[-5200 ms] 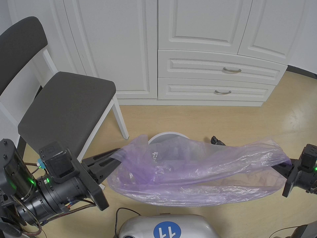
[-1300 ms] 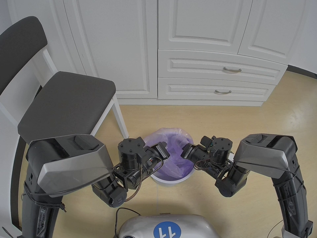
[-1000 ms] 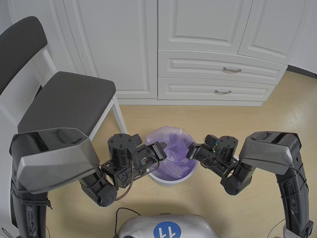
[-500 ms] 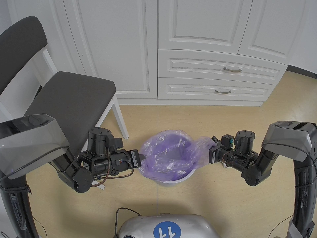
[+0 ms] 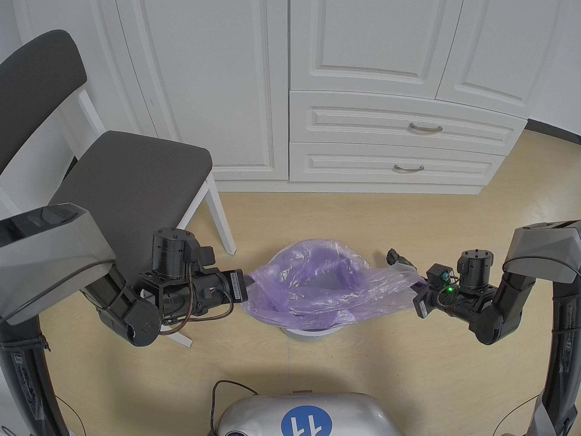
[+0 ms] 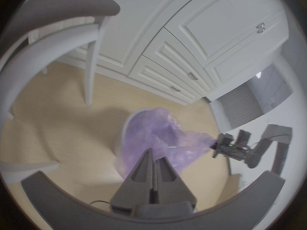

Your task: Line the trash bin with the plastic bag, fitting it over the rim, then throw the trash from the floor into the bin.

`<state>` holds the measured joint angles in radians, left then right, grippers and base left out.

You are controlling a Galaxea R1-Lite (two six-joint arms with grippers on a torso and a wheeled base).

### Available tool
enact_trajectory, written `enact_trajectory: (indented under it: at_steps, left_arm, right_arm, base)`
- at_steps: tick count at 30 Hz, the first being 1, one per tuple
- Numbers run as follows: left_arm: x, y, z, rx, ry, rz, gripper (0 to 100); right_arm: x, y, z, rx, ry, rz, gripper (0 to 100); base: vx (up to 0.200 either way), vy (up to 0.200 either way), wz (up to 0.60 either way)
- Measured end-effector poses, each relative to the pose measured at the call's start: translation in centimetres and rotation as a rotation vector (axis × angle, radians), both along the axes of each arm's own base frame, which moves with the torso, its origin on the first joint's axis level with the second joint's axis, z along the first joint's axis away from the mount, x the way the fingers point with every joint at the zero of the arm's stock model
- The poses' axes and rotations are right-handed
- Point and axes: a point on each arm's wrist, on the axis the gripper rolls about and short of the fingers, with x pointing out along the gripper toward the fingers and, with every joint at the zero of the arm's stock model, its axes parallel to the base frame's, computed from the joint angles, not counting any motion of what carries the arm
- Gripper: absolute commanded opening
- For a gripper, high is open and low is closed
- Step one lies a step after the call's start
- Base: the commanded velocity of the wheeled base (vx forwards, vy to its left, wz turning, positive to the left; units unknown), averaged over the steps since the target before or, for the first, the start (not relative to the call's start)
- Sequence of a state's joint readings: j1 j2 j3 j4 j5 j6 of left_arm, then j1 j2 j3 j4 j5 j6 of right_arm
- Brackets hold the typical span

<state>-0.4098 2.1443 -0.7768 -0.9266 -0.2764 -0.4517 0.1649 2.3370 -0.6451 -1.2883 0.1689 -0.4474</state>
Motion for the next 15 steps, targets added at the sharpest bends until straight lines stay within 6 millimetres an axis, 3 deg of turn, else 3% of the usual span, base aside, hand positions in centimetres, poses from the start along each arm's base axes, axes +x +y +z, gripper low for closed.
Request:
enact_trajectory:
  at_steps: [8, 15]
  left_arm:
    - [0.4, 0.7, 0.3, 0.266, -0.046, 0.17, 0]
    - [0.3, 0.3, 0.8, 0.292, -0.063, 0.169, 0]
  right_arm:
    - [-1.4, -1.5, -0.3, -0.1, 0.016, 0.01, 0]
    - [-3.2, -1.9, -0.4, -0.138, 0.058, 0.021, 0]
  base:
    - [0.0, 0.0, 0.0]
    - [0.0, 0.0, 0.0]
